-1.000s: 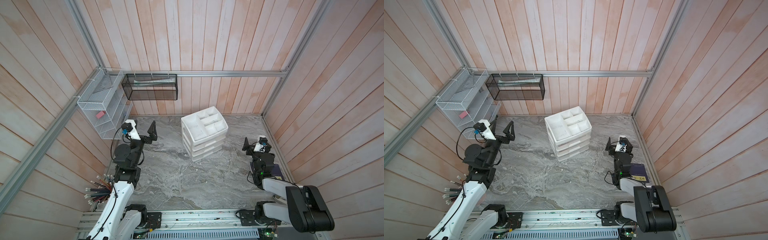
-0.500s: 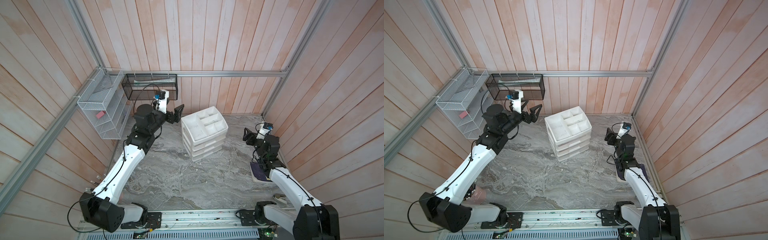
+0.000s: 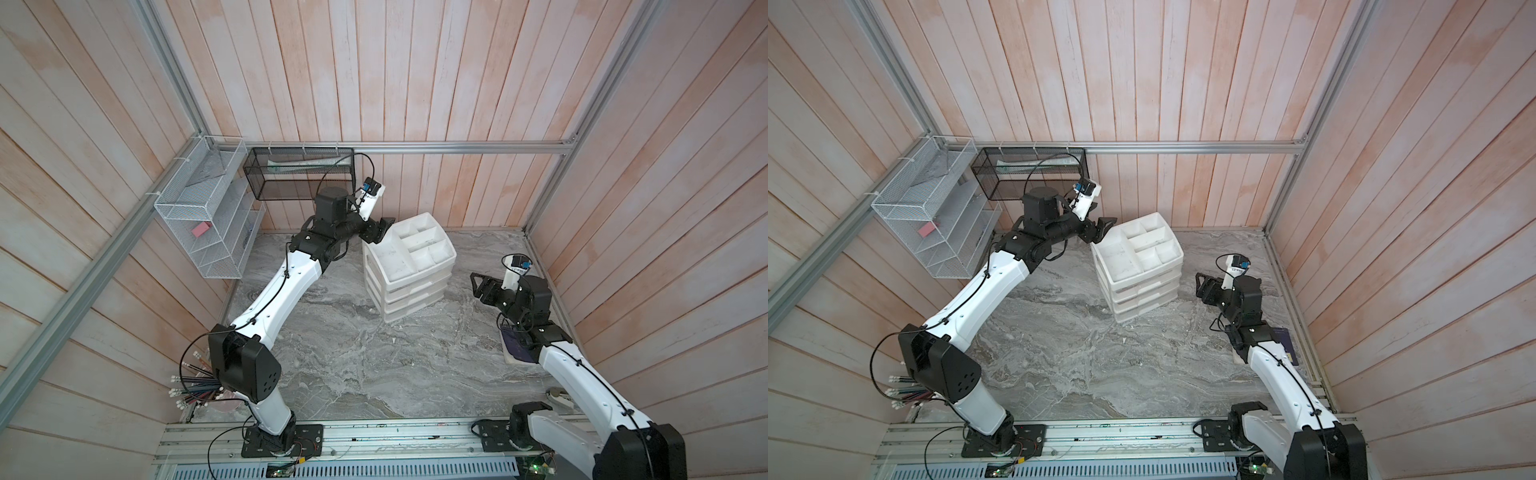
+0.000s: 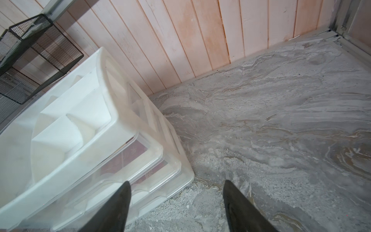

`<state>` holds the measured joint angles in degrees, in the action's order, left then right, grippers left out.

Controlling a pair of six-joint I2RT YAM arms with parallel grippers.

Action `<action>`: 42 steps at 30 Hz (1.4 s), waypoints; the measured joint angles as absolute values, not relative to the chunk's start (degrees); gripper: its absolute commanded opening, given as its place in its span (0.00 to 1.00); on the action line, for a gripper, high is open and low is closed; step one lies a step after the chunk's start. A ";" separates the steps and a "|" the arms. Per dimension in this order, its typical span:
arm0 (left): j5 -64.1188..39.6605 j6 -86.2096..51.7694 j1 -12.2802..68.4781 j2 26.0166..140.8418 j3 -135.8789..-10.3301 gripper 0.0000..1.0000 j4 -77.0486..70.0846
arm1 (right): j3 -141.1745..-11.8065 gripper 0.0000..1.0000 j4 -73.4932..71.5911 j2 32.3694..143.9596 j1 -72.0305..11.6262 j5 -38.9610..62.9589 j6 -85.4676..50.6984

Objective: Take the postcards out of the drawer
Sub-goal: Adjust the storage box at the center of the board.

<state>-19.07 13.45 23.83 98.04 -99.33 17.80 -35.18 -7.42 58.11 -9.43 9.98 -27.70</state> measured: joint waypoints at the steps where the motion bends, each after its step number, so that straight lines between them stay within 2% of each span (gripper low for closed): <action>1: -19.05 13.89 24.01 98.43 -99.44 0.78 17.78 | -34.85 0.71 -7.14 57.80 -9.78 10.26 -28.12; 6: -17.10 15.88 24.16 100.60 -99.66 0.69 17.58 | -33.71 0.70 -5.30 56.12 -11.53 10.68 -29.28; 24: -11.49 20.14 24.12 104.36 -99.66 0.59 21.02 | -32.60 0.70 -2.96 54.11 -12.69 10.57 -30.09; 42: -11.42 21.71 24.10 105.01 -99.98 0.35 24.93 | -31.77 0.70 -3.05 54.08 -12.99 10.57 -30.48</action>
